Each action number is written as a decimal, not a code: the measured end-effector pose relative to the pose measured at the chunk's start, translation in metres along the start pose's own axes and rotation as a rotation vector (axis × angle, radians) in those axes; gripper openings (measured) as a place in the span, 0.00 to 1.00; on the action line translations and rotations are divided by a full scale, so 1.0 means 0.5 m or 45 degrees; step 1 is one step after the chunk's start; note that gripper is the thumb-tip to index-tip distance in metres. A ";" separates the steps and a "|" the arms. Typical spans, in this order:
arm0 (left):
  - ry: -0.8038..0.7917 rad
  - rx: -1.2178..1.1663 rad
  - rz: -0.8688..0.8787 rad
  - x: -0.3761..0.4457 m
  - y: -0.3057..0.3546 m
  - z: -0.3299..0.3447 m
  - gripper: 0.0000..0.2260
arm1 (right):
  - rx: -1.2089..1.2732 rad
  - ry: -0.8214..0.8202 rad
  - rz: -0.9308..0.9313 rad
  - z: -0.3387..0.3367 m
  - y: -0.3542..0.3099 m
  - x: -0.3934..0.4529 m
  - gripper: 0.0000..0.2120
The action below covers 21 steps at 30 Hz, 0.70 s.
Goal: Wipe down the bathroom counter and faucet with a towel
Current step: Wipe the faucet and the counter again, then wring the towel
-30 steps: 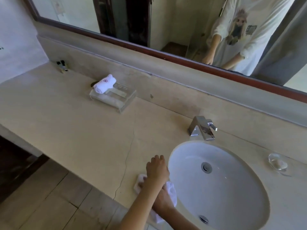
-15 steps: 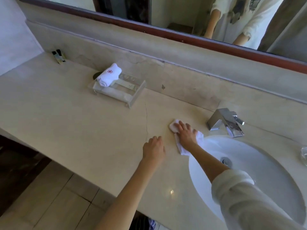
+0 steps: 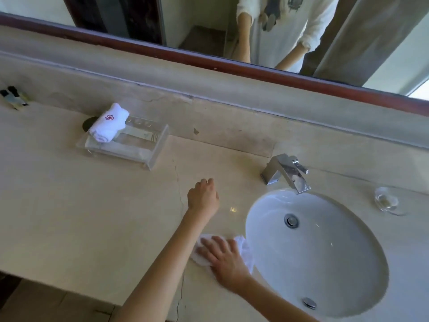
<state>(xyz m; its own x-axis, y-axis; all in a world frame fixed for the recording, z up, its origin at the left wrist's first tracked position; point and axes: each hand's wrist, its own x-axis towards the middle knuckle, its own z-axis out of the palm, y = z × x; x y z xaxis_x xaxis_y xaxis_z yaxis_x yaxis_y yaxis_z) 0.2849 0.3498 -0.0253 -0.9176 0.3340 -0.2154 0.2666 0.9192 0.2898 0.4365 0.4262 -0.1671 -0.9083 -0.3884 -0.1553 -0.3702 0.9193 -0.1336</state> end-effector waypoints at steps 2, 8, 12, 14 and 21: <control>-0.055 0.035 0.005 0.011 0.014 -0.010 0.12 | -0.060 -0.017 -0.082 0.037 -0.044 -0.054 0.26; -0.224 0.153 0.014 0.046 0.063 -0.016 0.13 | -0.088 -0.048 0.049 0.032 -0.044 -0.024 0.21; -0.121 0.132 -0.002 0.073 0.082 0.000 0.12 | 0.032 -0.056 0.313 -0.052 0.068 0.113 0.27; -0.086 0.115 -0.022 0.087 0.086 0.015 0.12 | 0.091 0.047 0.505 -0.086 0.140 0.177 0.29; -0.001 0.120 -0.025 0.107 0.062 0.095 0.11 | -0.031 0.327 1.102 -0.118 0.357 0.318 0.20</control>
<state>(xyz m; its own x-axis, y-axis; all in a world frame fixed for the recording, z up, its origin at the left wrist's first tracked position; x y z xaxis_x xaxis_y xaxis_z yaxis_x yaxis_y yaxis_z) 0.2583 0.4059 -0.0722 -0.9227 0.3160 -0.2209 0.2752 0.9411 0.1965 0.2145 0.5321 -0.1581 -0.8855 0.4635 0.0321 0.4617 0.8856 -0.0502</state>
